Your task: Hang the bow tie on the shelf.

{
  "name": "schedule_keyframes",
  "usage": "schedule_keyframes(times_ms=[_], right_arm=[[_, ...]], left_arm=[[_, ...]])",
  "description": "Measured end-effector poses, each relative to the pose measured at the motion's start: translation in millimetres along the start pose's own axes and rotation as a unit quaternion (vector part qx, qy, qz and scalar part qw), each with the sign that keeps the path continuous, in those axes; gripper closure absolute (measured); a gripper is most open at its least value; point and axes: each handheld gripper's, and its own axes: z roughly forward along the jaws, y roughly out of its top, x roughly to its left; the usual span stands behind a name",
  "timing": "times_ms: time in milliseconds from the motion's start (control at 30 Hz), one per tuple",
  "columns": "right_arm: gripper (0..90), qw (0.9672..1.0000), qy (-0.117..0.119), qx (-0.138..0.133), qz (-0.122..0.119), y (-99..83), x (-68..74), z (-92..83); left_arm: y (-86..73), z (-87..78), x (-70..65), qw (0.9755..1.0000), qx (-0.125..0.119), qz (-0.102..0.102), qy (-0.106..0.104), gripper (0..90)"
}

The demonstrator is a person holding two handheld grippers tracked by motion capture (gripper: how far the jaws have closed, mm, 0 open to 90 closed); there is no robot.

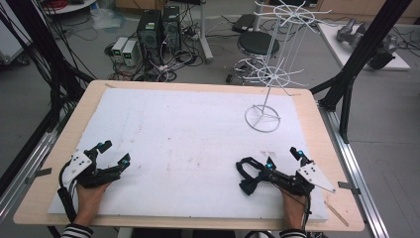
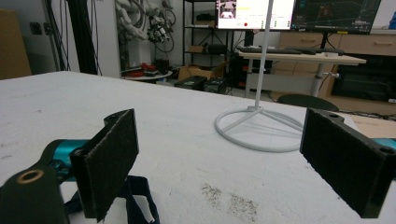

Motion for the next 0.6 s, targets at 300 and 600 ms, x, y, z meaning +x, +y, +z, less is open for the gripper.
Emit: schedule_keyframes(times_ms=[300,600], right_arm=[[10.7,1.0000,-0.002,-0.003,-0.001,0.0,-1.1,0.2],[10.7,1.0000,-0.004,-0.002,-0.004,0.1,-1.0,0.4]], left_arm=[[-0.2,-0.4,-0.7,1.0000,-0.002,0.002,0.001,16.0],[-0.2,-0.6,-1.1,1.0000,-0.003,0.003,0.003,16.0]])
